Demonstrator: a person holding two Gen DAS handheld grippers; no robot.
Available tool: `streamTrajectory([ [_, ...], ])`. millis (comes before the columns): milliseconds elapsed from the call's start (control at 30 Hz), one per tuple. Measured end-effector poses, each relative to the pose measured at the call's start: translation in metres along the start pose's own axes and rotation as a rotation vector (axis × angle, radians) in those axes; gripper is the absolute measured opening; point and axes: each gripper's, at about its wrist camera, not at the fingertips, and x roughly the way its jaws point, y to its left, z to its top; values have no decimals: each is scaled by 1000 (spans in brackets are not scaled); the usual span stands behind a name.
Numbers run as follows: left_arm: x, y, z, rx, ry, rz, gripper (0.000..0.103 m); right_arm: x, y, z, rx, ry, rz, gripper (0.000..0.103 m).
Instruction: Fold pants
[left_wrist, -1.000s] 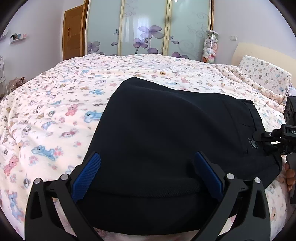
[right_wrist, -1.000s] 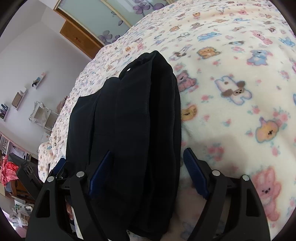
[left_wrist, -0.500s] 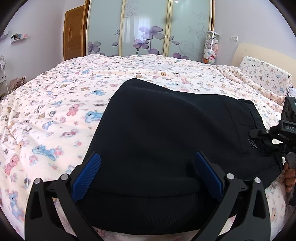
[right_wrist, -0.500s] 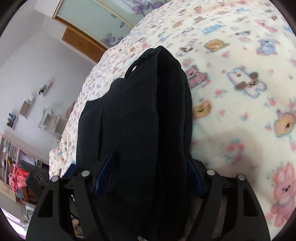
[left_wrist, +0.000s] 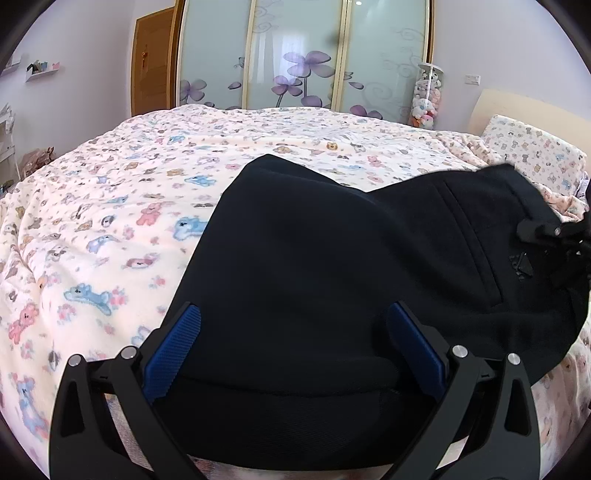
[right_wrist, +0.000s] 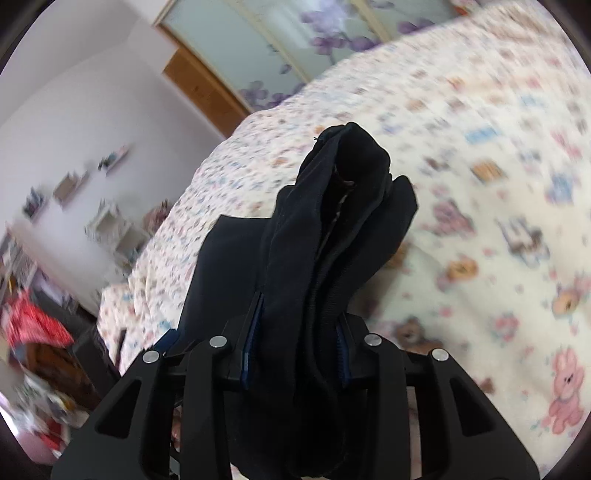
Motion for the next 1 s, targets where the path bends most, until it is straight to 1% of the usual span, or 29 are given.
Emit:
streamTrajectory([
  [67,-1,0,0,-7,0,-1,101,1,8,0,-35,0,-16,35],
  [133,-2,4,1,-26,4,-25,101,2,5,0,-23,4,-18,35],
  [233,-9,27,11,-127,6,-163,101,2,-5,-3,3,16,-22,35],
  [300,-11,48,23,-195,23,-239,101,4,-10,-5,13,21,-25,35],
  [367,-6,65,39,-225,73,-289,101,5,-16,-7,31,19,-19,34],
  [400,2,75,52,-235,120,-317,101,4,-18,-8,37,17,-16,34],
  [500,24,91,73,-231,218,-333,101,5,-24,-11,51,13,-2,34],
  [533,31,94,76,-232,241,-335,101,5,-25,-12,54,13,1,34],
  [567,43,100,81,-249,277,-360,101,6,-27,-13,58,15,3,34],
  [700,81,114,81,-381,403,-510,101,6,-31,-15,67,21,11,34],
  [733,89,115,81,-400,430,-526,101,6,-32,-16,70,21,13,35],
  [767,99,114,81,-403,459,-517,101,6,-33,-16,71,21,17,35],
  [800,104,113,80,-402,471,-518,101,6,-34,-17,71,20,20,35],
  [867,111,109,78,-402,486,-545,100,6,-37,-18,73,18,27,35],
  [900,110,105,77,-410,475,-587,98,6,-38,-19,76,16,31,35],
  [933,107,103,77,-420,462,-621,98,7,-40,-20,83,14,34,35],
  [1000,100,99,80,-436,420,-673,98,8,-47,-21,113,7,47,35],
])
